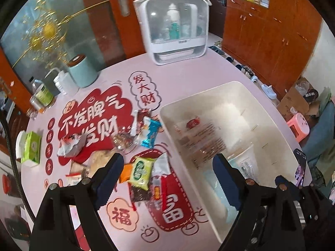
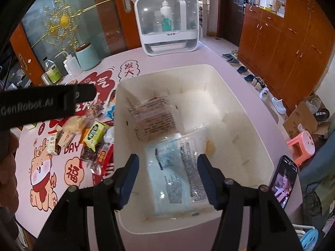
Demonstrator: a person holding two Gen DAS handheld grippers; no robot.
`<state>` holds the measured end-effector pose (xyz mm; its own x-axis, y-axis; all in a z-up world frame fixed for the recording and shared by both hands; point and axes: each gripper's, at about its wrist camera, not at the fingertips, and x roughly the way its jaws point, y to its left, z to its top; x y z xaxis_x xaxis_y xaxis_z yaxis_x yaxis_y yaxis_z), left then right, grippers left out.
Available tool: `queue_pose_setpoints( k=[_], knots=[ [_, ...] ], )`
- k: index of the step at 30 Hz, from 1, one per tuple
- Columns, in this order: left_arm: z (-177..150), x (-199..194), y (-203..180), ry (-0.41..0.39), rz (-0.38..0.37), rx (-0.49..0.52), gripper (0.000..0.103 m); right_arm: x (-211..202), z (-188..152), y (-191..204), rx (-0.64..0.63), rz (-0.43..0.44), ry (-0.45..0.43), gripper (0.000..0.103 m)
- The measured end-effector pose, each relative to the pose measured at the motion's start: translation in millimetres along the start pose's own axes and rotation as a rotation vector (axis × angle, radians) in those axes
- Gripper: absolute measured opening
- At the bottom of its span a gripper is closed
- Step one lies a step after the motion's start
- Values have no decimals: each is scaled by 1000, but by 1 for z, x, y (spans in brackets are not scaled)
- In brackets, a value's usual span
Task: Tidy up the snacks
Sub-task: 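Lift both bags over the white bin and release them inside, then withdraw both open grippers from the bin back toward the snacks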
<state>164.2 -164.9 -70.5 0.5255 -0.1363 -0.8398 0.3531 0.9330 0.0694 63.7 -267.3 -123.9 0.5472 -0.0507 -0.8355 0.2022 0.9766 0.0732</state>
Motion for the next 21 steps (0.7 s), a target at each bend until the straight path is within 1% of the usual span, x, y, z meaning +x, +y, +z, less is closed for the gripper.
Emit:
queue_pose_setpoints(
  k=[5, 10, 13, 16, 21],
  knots=[
    [-16, -15, 26, -47, -19, -52, 86, -8, 2, 17, -17, 7, -24, 58],
    [-29, -31, 46, -95, -17, -73, 86, -17, 4, 37, -42, 12, -55, 58],
    [-33, -42, 59, -124, -35, -90, 86, -25, 4, 49, -54, 11, -81, 58],
    [-37, -58, 71, -173, -44, -96, 86, -33, 6, 60, -57, 14, -106, 58],
    [-42, -88, 90, -247, -20, -82, 86, -50, 13, 74, -63, 12, -157, 58]
  ],
)
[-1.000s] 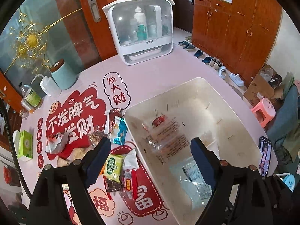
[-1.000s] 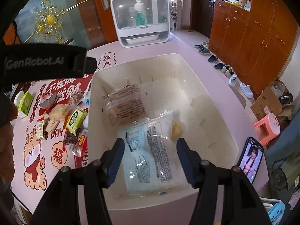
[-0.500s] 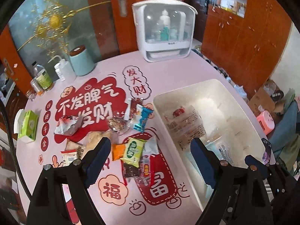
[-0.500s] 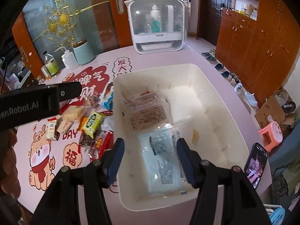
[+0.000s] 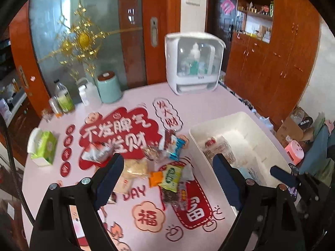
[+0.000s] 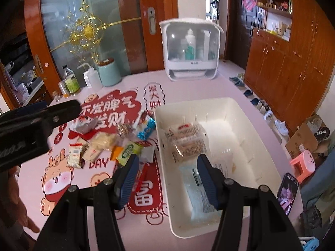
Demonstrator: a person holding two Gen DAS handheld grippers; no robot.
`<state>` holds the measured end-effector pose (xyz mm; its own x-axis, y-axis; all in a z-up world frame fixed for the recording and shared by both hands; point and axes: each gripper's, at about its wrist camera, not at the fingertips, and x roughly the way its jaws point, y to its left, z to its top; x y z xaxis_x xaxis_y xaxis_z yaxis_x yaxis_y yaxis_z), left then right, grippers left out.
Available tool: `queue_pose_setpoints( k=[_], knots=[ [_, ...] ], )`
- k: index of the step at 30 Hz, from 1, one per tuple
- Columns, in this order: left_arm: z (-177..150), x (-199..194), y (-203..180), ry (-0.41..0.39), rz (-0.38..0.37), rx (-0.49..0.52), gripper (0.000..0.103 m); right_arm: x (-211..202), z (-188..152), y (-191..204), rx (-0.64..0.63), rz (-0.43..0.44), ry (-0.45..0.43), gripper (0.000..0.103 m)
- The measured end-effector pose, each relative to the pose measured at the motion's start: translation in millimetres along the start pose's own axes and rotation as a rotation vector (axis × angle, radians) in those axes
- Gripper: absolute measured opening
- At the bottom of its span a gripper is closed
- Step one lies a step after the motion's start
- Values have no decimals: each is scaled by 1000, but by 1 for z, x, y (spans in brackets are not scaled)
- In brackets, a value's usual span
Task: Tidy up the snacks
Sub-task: 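Withdraw both open grippers from the bin back toward the snacks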
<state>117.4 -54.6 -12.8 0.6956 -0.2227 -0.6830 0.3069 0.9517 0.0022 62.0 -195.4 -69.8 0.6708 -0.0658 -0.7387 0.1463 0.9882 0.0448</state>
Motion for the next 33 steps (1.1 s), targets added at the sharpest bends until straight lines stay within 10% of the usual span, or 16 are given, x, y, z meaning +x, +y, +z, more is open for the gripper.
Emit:
queue_pose_setpoints(
  k=[18, 33],
  knots=[
    [-1, -81, 155, -57, 175, -113, 96, -27, 68, 48, -2, 70, -107, 58],
    [-37, 24, 220, 151, 153, -174, 96, 60, 69, 88, 33, 117, 109, 58]
  ],
)
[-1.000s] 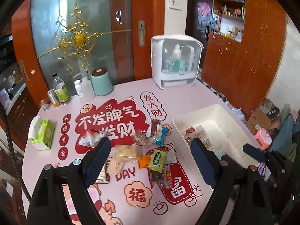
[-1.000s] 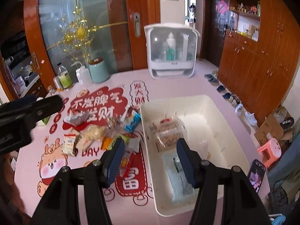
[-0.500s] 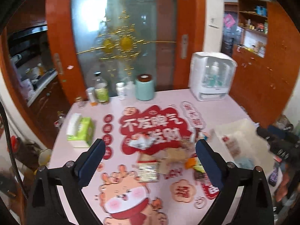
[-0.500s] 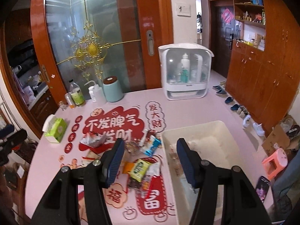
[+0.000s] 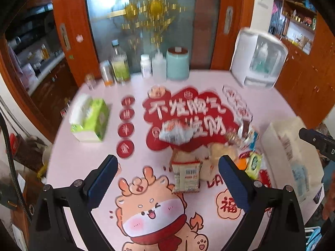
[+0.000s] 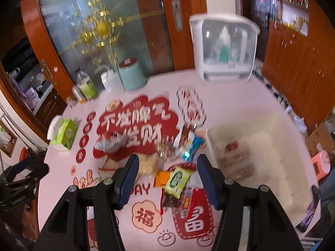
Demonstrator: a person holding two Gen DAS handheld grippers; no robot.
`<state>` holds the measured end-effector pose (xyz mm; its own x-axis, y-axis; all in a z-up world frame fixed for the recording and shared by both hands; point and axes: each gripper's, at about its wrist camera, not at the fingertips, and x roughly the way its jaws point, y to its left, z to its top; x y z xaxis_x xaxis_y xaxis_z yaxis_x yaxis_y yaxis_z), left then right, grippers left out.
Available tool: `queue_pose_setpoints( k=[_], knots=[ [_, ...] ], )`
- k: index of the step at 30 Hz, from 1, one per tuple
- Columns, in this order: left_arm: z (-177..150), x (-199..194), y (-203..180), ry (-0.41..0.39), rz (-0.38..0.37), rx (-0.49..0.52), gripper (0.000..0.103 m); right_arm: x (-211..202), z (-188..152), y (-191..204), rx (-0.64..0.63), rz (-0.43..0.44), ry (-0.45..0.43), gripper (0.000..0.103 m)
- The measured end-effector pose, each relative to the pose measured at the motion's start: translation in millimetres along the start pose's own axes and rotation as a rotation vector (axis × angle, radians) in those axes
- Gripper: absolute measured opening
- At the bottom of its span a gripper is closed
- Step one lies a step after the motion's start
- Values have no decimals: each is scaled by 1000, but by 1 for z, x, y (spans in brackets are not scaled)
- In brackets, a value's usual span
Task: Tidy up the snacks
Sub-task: 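Withdraw both open grippers from the bin back toward the snacks, then grasp the white-and-red biscuit pack with the left gripper while the right grasps the green-labelled pack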
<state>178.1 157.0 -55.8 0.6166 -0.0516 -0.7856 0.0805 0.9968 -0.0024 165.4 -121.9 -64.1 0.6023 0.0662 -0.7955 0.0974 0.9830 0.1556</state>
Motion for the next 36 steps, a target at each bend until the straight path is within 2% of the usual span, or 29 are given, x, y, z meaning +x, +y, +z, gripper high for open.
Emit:
queue_pose_setpoints(
  k=[4, 10, 17, 24, 36],
  knots=[
    [-14, 52, 2, 107, -18, -13, 96, 40, -17, 4, 9, -19, 95, 58],
    [-32, 103, -6, 200, -49, -13, 96, 91, -40, 2, 45, -45, 206, 58],
    [-50, 152, -23, 306, -104, -26, 96, 127, -58, -8, 96, -77, 272, 58],
    [-56, 180, -37, 339, -87, -11, 96, 145, -61, -17, 142, -90, 299, 58],
    [-60, 205, -24, 381, -50, -63, 96, 166, -65, -19, 168, -108, 323, 58]
  ],
)
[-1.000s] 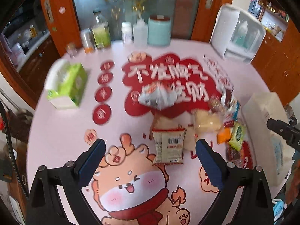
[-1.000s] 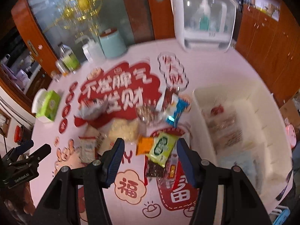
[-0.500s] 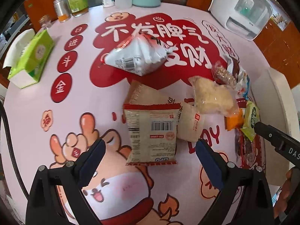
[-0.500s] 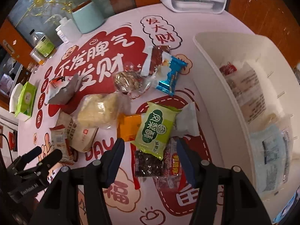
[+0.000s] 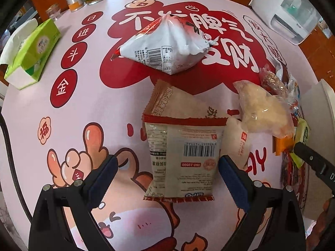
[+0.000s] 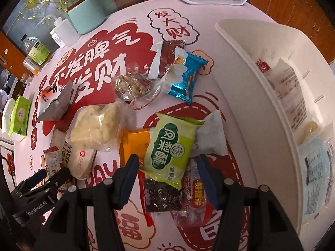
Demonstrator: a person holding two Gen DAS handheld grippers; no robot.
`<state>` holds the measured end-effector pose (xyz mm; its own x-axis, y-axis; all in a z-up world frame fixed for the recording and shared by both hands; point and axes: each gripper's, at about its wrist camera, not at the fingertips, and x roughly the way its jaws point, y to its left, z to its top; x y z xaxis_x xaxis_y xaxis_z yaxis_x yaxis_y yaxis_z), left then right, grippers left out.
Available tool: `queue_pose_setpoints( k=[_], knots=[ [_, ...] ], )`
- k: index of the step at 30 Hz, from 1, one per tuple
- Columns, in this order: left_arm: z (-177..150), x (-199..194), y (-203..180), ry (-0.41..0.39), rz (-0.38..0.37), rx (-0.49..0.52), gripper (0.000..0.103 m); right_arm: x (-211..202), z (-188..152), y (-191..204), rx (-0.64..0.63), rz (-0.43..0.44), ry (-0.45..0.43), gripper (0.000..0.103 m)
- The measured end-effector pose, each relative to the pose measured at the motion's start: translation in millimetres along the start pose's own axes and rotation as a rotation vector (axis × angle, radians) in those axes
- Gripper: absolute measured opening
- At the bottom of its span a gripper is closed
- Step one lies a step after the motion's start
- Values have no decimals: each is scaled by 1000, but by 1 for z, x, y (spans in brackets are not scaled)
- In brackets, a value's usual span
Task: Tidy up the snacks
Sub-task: 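Grasp the white-and-red biscuit pack with the left gripper while the right grasps the green-labelled pack, then carry both packs over the white bin and open both grippers to drop them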
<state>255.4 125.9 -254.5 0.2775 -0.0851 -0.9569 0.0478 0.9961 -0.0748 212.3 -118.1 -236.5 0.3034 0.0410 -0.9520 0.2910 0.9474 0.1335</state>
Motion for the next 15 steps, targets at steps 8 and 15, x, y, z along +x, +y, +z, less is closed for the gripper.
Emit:
queue_pose_setpoints(
  k=[8, 15],
  knots=[
    [-2, -4, -2, -1, -106, -7, 52, -1, -1, 0, 8, 32, -20, 39],
    [-6, -12, -13, -21, -104, 27, 44, -13, -9, 1, -26, 38, -53, 38]
  ],
)
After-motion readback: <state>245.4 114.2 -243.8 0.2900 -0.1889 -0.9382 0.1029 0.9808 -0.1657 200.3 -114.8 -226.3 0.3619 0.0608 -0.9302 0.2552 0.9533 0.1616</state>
